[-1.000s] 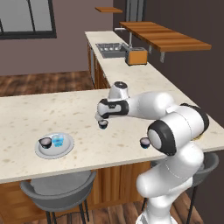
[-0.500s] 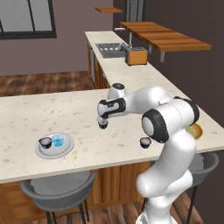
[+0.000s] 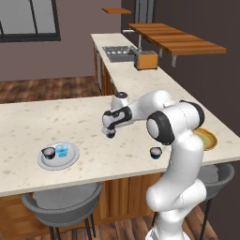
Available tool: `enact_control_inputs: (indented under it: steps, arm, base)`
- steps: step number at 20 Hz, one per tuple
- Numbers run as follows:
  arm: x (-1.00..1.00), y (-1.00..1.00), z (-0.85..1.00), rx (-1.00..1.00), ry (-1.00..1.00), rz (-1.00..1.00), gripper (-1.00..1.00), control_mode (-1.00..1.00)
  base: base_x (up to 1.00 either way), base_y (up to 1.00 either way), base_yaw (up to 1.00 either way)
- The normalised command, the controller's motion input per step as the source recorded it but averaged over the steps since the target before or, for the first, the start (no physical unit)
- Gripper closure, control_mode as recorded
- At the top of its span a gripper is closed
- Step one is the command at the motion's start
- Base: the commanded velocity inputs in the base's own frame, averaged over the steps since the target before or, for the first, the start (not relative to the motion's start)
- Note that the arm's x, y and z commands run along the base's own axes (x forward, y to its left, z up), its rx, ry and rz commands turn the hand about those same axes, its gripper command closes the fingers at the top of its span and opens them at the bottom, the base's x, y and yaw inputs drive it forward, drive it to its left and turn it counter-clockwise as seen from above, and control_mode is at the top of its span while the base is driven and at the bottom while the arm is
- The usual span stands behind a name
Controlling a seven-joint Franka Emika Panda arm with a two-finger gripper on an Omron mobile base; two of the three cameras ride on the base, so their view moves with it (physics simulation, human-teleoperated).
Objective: Place two yogurt containers on each plate.
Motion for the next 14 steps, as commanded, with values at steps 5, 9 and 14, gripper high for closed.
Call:
enact_control_inputs:
  steps: [5,9,14]
  arm:
    - [0.26,0.05,-0.18,0.0,0.05,0.0,-1.0,-1.0]
    - [0.28,0.07,-0.2,0.0,0.02,0.0,-1.0,-1.0]
    - [0.08,0.1,-0.12,0.0,0.0,0.0,-1.0,-1.0]
  base:
    - [0.0,0.0,0.0]
    - [0.0,0.0,0.0]
    - [0.0,0.0,0.0]
